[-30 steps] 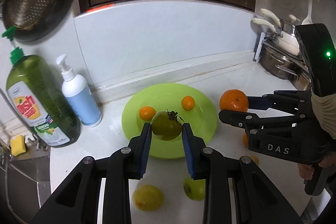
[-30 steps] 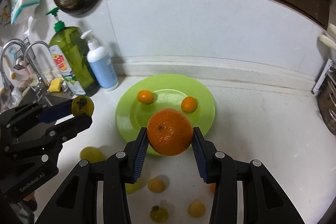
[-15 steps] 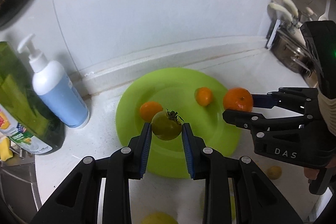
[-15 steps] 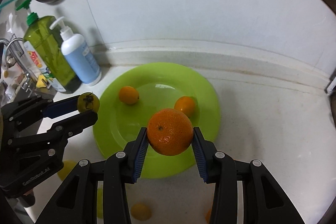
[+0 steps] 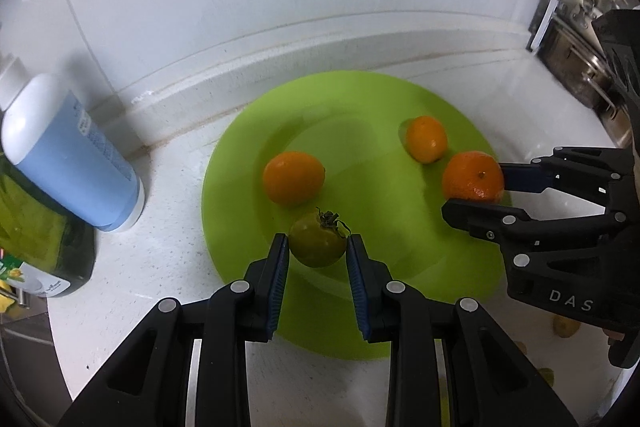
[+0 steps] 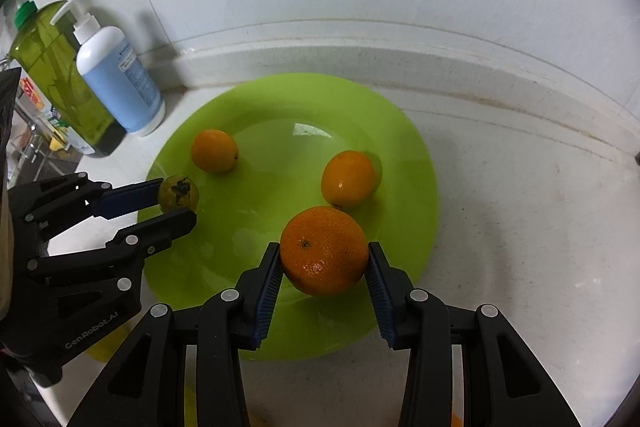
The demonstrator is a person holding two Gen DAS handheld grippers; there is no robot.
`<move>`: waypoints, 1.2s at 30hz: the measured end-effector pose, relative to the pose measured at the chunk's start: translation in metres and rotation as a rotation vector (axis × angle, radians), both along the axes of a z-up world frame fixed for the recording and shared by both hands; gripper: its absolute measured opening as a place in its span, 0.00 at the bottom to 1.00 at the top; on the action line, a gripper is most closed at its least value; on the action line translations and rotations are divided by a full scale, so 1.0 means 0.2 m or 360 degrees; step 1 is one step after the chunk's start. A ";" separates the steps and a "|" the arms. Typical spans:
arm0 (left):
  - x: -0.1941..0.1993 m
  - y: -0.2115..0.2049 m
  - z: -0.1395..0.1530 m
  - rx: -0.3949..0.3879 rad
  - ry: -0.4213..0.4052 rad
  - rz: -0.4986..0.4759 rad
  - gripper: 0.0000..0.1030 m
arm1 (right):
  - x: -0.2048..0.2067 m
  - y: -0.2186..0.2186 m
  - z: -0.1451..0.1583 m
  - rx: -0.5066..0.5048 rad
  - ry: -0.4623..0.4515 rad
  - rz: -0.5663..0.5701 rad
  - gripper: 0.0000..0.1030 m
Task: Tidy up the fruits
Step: 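Lower both fruits onto the green plate and open both tools, then move both tools back toward the green fruits on the counter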
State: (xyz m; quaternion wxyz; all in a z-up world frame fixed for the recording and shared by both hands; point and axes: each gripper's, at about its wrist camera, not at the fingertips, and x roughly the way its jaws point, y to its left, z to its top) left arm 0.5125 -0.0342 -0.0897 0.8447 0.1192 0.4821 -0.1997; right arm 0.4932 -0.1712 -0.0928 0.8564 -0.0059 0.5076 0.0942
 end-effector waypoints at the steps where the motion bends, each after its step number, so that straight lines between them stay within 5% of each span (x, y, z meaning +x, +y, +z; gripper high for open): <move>1: 0.01 0.00 -0.01 0.0004 0.0006 -0.0001 0.29 | 0.01 0.00 -0.01 -0.0003 0.0009 -0.0001 0.41; 17: 0.06 -0.02 -0.05 0.0012 0.0055 -0.0002 0.30 | 0.03 0.01 -0.03 -0.0028 0.0016 0.0017 0.41; 20: 0.04 -0.02 -0.03 0.0011 0.0046 -0.0002 0.40 | 0.03 0.02 -0.03 -0.0015 0.0019 0.0024 0.42; 25: -0.02 -0.01 0.03 0.0005 -0.0011 0.0002 0.46 | -0.01 0.02 -0.01 -0.0013 -0.0013 0.0023 0.52; 36: -0.29 0.09 0.34 -0.0135 -0.0230 0.0050 0.54 | -0.27 0.03 0.27 0.0006 -0.0285 -0.0049 0.55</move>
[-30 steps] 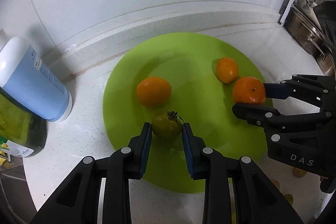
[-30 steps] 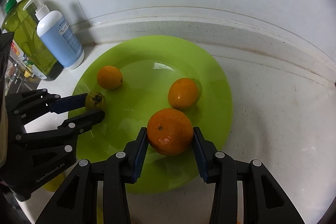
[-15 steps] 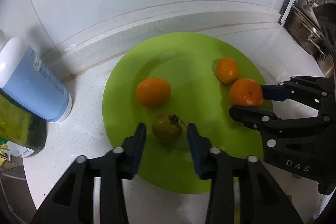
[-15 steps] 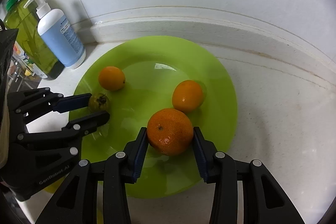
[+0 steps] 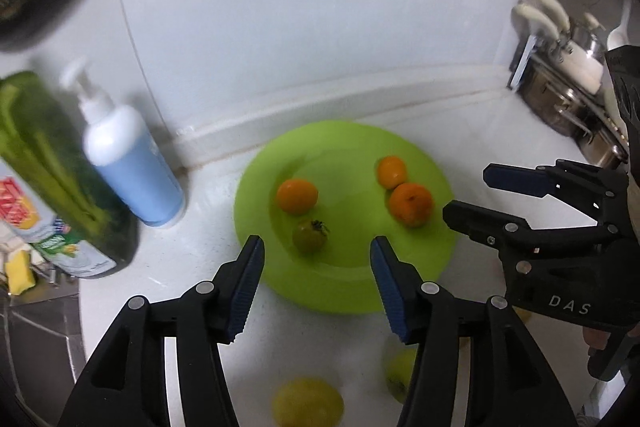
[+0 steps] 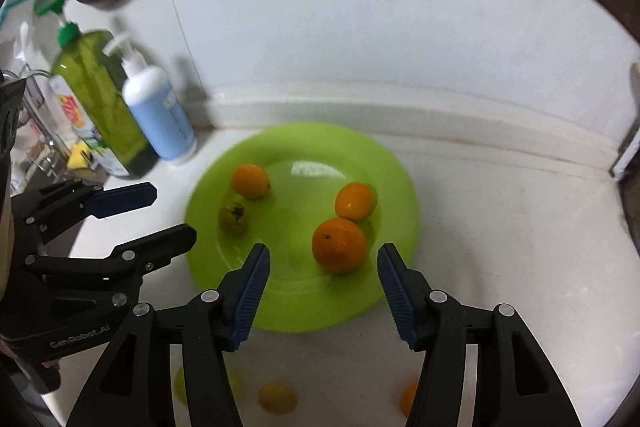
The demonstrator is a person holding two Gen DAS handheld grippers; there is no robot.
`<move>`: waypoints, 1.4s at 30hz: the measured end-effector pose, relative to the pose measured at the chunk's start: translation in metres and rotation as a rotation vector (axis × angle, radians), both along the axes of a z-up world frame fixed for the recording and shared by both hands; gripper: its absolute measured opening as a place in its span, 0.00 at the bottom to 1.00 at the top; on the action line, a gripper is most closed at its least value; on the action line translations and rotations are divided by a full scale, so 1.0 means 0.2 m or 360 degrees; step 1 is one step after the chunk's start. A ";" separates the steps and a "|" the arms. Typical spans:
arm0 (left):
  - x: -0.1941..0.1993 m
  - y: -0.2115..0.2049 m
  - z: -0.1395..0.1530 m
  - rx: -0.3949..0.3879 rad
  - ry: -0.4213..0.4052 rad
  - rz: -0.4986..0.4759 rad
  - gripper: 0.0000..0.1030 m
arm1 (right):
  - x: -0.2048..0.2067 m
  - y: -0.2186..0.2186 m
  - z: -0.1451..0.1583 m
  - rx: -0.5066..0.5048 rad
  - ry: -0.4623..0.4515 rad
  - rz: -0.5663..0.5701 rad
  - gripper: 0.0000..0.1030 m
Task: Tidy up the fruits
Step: 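Move both tools back toward the green fruits on the counter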
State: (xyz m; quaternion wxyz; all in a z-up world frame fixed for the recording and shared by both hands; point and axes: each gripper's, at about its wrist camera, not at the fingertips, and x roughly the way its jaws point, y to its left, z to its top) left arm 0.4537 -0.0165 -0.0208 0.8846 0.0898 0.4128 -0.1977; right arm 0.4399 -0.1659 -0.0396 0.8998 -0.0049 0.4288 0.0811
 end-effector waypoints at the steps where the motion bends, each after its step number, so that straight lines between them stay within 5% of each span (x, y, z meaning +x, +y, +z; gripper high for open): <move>1: -0.03 0.00 0.02 -0.0010 -0.0020 -0.0004 0.55 | -0.04 0.00 0.03 0.0003 -0.0039 -0.0009 0.55; 11: -0.33 0.06 0.19 -0.0052 -0.0193 0.0004 0.62 | -0.34 -0.03 0.24 -0.0018 -0.0247 -0.0116 0.55; 19: -0.50 0.06 0.20 -0.0068 -0.0248 -0.0038 0.63 | -0.57 -0.03 0.26 -0.0059 -0.0315 -0.0170 0.55; 42: -0.70 0.00 -0.09 0.0090 -0.0278 -0.0438 0.63 | -0.81 0.07 -0.03 -0.0072 -0.0115 -0.0127 0.55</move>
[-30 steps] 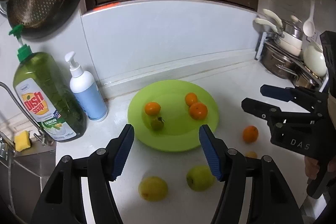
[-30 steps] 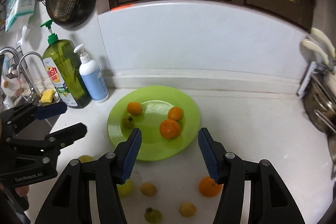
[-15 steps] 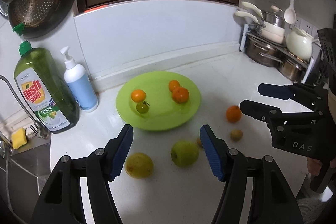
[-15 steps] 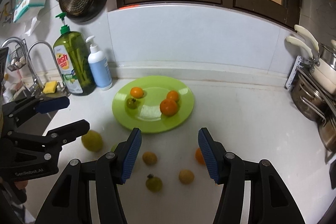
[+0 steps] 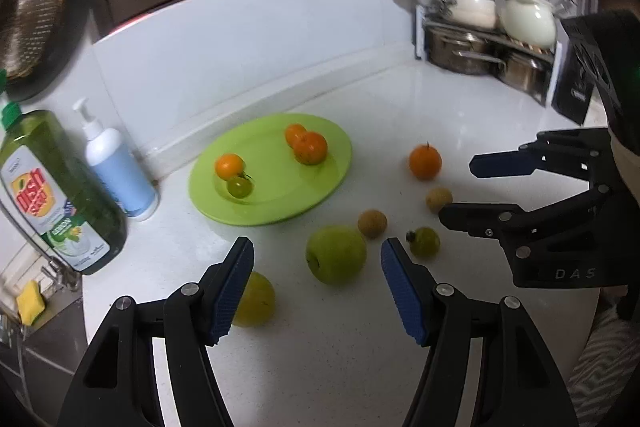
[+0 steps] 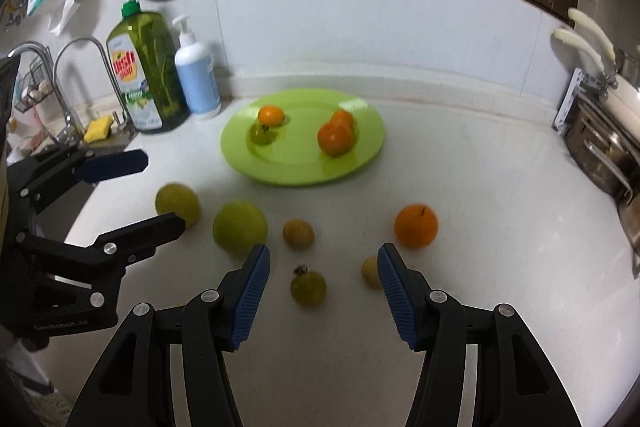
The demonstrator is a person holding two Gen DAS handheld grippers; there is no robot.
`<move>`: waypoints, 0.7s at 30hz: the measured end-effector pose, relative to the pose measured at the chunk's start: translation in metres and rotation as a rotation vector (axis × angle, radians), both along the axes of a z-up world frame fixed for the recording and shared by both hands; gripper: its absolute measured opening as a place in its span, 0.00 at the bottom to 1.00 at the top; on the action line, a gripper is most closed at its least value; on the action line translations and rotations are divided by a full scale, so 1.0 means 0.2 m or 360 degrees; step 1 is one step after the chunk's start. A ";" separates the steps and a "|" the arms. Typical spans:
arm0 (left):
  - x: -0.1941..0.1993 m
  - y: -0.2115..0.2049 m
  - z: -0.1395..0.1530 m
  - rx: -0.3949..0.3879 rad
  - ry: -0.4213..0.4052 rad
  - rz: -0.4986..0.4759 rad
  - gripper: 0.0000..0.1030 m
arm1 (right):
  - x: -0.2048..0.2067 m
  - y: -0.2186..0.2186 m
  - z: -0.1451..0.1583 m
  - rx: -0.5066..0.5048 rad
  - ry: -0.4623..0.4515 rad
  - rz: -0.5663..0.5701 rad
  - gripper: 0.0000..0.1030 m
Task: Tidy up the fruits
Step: 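Move both tools back toward the green fruits on the counter, then grasp the large green apple with the left tool while the right tool grasps the small green tomato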
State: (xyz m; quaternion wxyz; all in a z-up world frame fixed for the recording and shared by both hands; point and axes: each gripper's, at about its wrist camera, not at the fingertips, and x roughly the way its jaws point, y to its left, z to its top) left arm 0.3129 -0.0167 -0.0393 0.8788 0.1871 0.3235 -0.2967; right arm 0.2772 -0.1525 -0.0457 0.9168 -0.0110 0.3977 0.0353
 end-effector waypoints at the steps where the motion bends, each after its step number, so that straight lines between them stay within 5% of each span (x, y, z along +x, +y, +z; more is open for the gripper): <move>1: 0.00 0.00 -0.01 0.0007 0.0003 -0.0015 0.63 | 0.00 0.00 -0.01 0.0002 0.0013 0.0008 0.55; 21: 0.17 -0.10 -0.24 0.0121 0.0121 -0.0220 0.63 | 0.10 0.01 -0.25 0.0071 0.0285 0.0044 0.50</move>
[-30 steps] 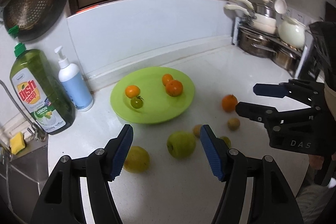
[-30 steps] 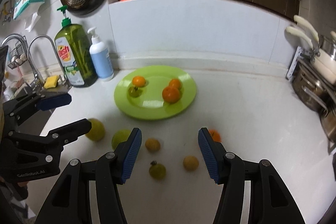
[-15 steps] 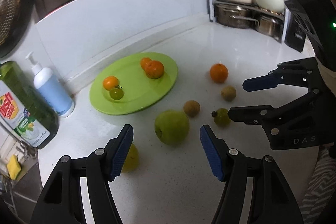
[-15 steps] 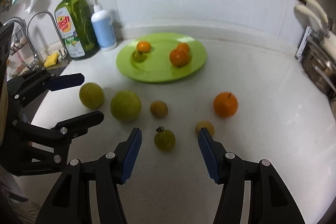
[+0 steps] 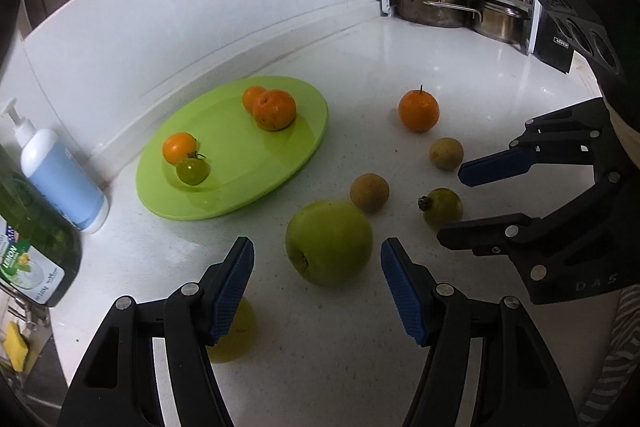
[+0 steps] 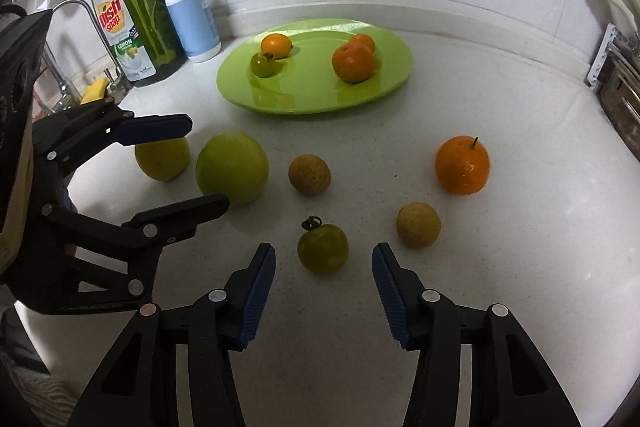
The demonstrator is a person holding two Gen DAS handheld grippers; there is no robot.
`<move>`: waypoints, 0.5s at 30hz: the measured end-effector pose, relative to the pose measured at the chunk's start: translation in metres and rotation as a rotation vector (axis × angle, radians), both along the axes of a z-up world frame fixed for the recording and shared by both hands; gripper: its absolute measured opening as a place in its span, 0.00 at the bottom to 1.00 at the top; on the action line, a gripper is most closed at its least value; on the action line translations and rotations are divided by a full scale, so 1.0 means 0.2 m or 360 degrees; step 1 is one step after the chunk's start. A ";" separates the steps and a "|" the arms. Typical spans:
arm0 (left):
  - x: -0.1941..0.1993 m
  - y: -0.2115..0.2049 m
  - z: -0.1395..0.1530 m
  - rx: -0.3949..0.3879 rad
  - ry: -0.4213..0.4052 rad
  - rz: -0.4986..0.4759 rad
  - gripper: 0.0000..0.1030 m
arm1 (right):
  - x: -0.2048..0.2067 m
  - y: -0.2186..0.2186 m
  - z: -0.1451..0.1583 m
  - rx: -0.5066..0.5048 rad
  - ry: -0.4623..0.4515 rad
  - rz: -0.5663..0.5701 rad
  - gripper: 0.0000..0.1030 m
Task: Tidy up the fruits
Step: 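Grasp the large green apple with the left tool while the right tool grasps the small green tomato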
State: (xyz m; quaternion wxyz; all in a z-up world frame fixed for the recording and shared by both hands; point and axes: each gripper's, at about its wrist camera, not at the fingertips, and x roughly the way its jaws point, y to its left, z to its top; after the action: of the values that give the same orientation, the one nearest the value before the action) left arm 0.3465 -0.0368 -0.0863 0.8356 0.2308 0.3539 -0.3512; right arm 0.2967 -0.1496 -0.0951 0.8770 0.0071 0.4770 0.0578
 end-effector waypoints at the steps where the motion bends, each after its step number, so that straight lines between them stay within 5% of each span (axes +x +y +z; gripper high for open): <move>1: 0.01 0.00 -0.01 -0.0004 0.0013 -0.0002 0.63 | 0.00 0.00 0.00 0.0002 0.0004 -0.0003 0.50; 15: 0.07 -0.04 -0.06 -0.0072 0.0126 0.0046 0.57 | 0.06 -0.03 -0.05 0.0073 0.0048 -0.0015 0.40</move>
State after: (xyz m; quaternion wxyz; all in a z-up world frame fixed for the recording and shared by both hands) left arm 0.3614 -0.0447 -0.0978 0.8309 0.1926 0.3821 -0.3558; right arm 0.3083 -0.1551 -0.1060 0.8696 0.0302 0.4887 0.0644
